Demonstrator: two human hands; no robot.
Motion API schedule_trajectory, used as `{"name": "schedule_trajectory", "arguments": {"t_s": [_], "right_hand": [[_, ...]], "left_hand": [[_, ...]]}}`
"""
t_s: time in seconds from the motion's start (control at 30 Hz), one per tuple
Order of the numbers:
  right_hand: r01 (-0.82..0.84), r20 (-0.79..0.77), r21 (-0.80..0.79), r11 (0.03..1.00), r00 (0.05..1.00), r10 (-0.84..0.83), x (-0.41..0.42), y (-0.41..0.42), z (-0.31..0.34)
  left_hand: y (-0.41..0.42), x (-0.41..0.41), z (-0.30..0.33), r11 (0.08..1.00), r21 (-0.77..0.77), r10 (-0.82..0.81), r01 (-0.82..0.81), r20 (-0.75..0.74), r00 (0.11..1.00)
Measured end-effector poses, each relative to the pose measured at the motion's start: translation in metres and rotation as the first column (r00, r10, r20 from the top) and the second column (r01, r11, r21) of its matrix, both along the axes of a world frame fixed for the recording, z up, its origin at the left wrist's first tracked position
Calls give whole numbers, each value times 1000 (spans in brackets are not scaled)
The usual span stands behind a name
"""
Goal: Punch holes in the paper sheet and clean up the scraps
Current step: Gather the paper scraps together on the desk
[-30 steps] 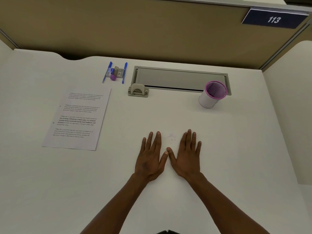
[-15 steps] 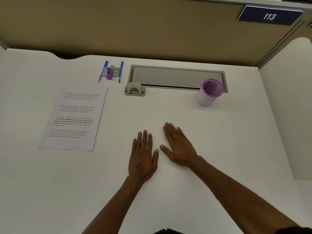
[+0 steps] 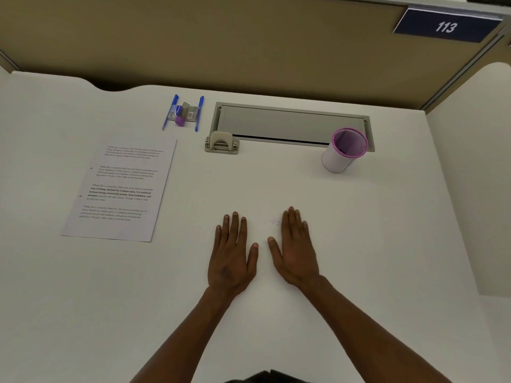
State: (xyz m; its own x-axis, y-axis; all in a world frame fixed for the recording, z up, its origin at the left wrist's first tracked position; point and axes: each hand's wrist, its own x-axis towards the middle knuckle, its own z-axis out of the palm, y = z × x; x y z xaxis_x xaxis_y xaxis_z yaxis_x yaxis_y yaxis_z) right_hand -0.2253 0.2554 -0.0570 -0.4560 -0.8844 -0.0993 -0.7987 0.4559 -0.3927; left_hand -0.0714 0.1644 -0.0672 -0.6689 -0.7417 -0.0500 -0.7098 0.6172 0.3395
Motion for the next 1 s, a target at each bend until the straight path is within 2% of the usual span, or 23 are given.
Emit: {"name": "schedule_trajectory", "arguments": {"t_s": [0.13,0.27,0.4,0.6,0.67,0.73,0.8,0.9,1.0], "right_hand": [[-103,30,-41,994,994,105,13,-7,0],[-70,45,-84,994,996,74,2,-23,5],[-279,-50,-74,958,960,275,0,-34,7],[-430,-105,-73,900,901,422,-17,-1,15],[-328,-53,-149,933,945,324,-24,0,24],[-67,43,-299,952,996,84,-37,-5,31],[84,86,-304,949,994,-60,-46,-13,36],[-29,12,-129,991,999,31,-41,-22,35],[-144,-47,-45,989,989,142,-27,-24,33]], "left_hand": [[0,0,0,1000,3,-6,6,-7,1000],[2,0,0,1000,-12,5,-5,-17,1000],[1,0,1,1000,-27,5,-5,16,1000],[1,0,2,1000,-18,9,-10,-10,1000],[0,0,2,1000,-16,16,-17,-14,1000],[0,0,1,1000,-17,16,-16,-15,1000],[0,0,1,1000,-12,19,-20,-14,1000],[0,0,1,1000,-7,20,-20,-9,1000],[1,0,2,1000,-6,14,-14,-14,1000]]}}
